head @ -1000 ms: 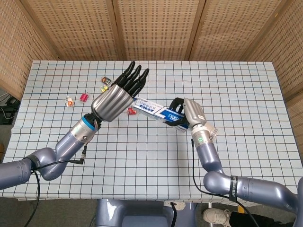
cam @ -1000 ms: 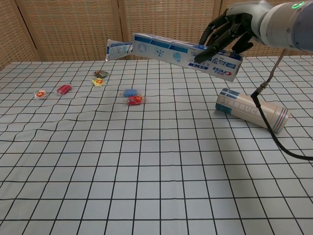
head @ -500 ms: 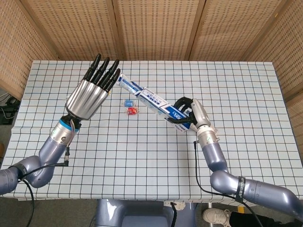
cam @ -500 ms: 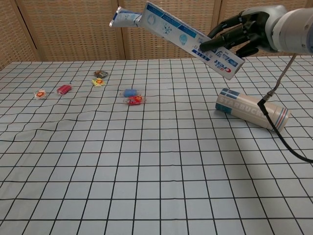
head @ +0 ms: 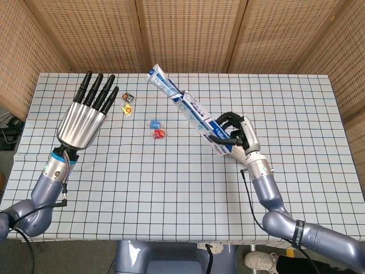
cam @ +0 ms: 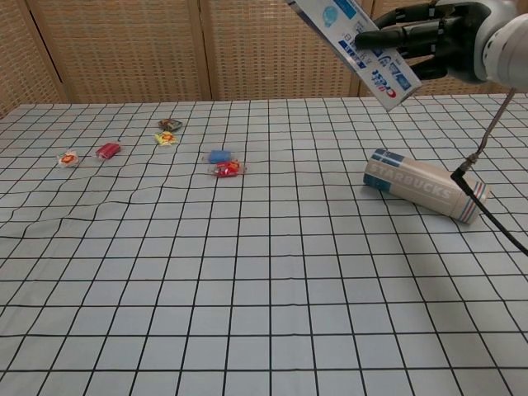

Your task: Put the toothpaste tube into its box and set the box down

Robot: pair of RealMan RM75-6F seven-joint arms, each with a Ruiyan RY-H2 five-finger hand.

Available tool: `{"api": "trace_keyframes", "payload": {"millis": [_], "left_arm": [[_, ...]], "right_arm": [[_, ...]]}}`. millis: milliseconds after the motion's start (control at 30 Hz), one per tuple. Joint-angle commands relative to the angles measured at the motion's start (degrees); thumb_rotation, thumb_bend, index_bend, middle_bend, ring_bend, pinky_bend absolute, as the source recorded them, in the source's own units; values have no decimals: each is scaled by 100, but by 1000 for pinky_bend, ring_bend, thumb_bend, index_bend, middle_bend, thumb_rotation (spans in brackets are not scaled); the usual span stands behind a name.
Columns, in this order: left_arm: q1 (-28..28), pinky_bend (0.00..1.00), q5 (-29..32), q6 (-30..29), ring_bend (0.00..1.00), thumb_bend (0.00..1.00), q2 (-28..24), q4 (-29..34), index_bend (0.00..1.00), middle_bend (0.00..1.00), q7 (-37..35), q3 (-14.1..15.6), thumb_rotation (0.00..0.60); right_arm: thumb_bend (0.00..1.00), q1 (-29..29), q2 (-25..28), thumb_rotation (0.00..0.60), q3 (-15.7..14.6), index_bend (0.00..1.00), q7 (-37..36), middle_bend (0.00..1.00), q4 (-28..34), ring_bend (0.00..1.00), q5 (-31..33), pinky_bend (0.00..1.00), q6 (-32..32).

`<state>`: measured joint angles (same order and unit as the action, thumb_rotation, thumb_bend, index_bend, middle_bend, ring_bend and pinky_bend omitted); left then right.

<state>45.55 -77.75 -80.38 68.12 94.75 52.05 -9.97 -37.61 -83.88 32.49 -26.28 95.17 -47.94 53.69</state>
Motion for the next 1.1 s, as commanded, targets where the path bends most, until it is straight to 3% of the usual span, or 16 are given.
{"api": "trace_keyframes", "payload": {"millis": [33,267,733,933,1100], "left_arm": [[-120,21,-16,-59,18,307,52,-69,142,0,-116,41,600],[-234,21,-118,-65,19,307,70,-200,143,0,-202,18,600],[-303,21,-182,108,22,307,129,-280,145,0,-193,-59,600],[-340,21,-212,169,23,308,161,-331,146,0,-213,-90,600],[-391,28,-206,244,26,307,200,-384,150,0,-267,-66,600]], "right_arm": [[267,172,-100,600,109,792,-527,588,-114,588,-273,637,37],[268,396,-246,600,393,794,-1763,590,-266,592,-389,640,-96],[268,557,-344,600,844,797,-2868,593,-381,595,-420,642,-141],[269,464,-298,600,788,799,-2652,596,-497,598,-479,645,-158],[269,444,-320,600,389,799,-1932,596,-673,598,-678,645,107]]}}
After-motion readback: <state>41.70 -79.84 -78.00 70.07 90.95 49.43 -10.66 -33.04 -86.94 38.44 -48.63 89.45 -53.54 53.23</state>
